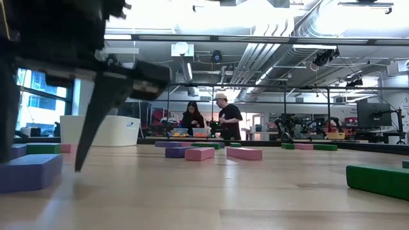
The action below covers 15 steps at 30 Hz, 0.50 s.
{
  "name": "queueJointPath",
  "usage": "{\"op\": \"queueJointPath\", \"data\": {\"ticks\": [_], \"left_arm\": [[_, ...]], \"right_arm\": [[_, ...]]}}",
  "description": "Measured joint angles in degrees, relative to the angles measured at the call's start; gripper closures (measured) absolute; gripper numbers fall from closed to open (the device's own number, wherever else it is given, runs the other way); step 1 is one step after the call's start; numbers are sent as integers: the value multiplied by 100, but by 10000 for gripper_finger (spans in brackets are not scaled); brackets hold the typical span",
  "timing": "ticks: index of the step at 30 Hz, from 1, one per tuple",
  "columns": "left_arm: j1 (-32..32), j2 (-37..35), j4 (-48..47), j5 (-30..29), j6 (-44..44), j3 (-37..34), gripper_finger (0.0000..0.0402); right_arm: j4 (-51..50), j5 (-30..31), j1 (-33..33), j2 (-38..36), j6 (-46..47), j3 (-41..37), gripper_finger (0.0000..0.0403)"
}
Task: Sort blocks
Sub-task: Put the violet block into the yellow bin
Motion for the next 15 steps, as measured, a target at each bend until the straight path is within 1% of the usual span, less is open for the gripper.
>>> {"op": "queueJointPath", "data": {"ticks": [4,6,8,10,12,13,15], "left_arm": [[37,124,46,11,-31,26,210],[43,128,20,15,-66,28,219],[64,97,-11,6,-222,23,246],[107,26,-51,17,-391,9,295],[174,-79,-299,20,-479,-8,348],[222,-143,-420,0,-561,-11,355],[364,-288,-609,-31,-843,-2,355]], "right_arm": [[-30,1,0,0,0,0,124],[-33,2,-2,0,0,0,124],[-56,1,-2,0,0,0,124],[-76,1,-2,0,0,0,124],[-119,6,-2,0,0,0,124],[-122,17,-2,0,-1,0,124],[-120,34,-2,0,-2,0,124]]}}
